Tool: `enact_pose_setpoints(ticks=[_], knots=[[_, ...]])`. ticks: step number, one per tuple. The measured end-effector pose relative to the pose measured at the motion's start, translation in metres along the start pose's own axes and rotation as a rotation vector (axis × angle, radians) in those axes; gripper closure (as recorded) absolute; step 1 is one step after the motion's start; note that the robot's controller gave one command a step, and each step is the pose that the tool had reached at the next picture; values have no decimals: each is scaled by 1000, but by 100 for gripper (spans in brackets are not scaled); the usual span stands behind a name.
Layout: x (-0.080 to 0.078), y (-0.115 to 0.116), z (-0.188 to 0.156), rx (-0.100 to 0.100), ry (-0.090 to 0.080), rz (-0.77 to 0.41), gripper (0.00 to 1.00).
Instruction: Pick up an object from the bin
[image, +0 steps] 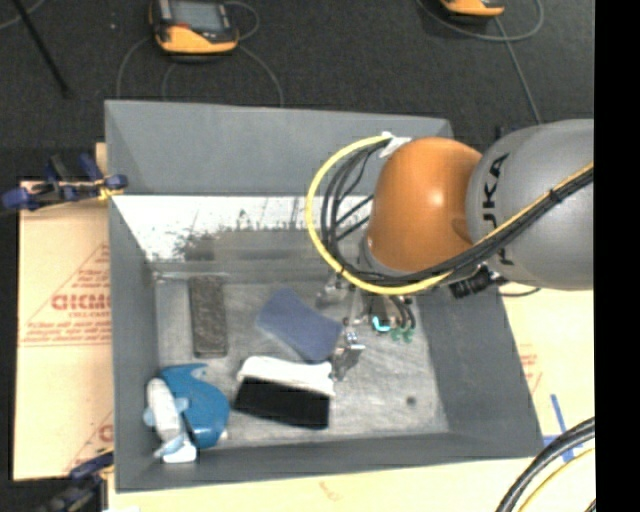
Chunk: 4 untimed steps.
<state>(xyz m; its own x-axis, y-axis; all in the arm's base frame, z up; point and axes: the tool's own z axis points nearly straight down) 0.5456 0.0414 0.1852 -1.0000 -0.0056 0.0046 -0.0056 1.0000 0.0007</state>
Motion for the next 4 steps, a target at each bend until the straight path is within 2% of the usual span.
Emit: enact_pose_setpoints(ticks=[1, 2, 3, 4], knots=[[-2, 0, -4, -1, -8, 1, 0], [-24, -7, 41, 1, -15, -60, 0], [-25, 6, 100, 5, -14, -105, 0], [-31, 5, 95, 5, -43, -104, 0]])
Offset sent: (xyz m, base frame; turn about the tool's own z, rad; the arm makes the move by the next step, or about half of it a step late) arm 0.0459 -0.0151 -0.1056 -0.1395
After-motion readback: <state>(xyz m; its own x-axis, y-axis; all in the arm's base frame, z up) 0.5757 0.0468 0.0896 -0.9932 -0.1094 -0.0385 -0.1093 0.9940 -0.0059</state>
